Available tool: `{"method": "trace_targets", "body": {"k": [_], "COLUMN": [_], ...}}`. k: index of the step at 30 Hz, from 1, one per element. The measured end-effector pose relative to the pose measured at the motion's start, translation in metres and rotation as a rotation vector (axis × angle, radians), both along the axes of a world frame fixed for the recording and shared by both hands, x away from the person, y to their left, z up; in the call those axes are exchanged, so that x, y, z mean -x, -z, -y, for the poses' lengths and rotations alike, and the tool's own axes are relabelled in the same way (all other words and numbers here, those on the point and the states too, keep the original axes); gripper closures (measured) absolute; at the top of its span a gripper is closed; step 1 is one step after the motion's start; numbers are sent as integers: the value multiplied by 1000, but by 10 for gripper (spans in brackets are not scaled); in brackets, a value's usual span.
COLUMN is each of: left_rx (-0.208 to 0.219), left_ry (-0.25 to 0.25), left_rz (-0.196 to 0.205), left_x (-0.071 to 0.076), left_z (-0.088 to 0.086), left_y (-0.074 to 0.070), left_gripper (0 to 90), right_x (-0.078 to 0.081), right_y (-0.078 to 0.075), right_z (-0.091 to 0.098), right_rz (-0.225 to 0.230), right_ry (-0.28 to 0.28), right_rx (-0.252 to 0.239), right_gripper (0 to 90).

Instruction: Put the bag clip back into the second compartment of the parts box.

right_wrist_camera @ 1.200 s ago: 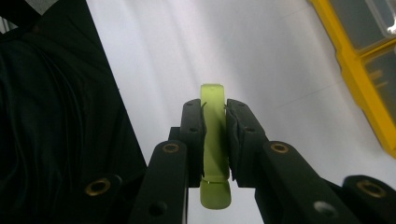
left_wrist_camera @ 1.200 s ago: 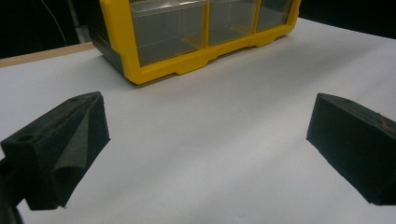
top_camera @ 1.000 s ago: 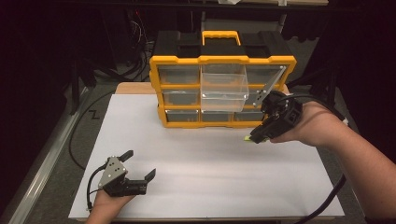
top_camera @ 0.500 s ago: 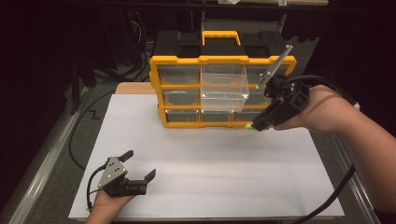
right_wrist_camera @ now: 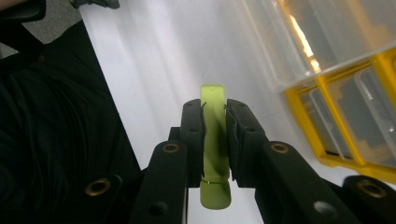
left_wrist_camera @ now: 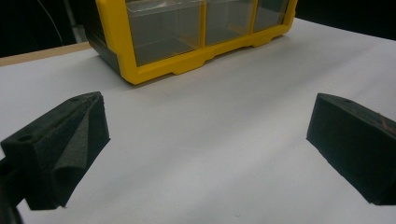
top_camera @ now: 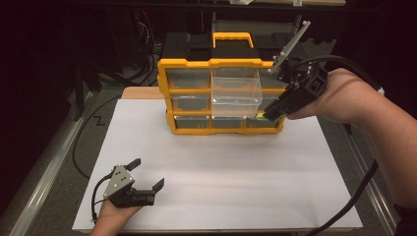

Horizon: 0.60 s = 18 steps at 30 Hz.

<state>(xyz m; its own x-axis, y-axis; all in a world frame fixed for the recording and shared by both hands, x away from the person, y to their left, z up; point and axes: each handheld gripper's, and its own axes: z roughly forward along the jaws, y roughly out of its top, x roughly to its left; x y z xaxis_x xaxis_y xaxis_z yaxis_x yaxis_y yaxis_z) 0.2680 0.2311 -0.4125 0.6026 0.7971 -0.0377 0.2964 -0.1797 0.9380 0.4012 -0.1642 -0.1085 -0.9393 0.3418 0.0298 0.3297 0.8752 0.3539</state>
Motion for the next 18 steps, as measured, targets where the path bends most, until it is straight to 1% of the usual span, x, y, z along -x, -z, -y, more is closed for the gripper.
{"method": "trace_targets", "body": {"k": [5, 9, 18], "left_rx": [11, 9, 10], "left_ry": [0, 4, 7], "left_rz": [1, 2, -2], "left_x": [0, 1, 1], "left_z": [0, 0, 0], "left_y": [0, 0, 0], "left_gripper": [2, 2, 2], "right_x": [-5, -8, -23], "right_y": [-11, -16, -21], "right_z": [-7, -17, -36], "right_rz": [17, 25, 41], "right_ry": [-1, -14, -25], "right_rx": [-3, -11, -1], "right_gripper": [792, 792, 792]}}
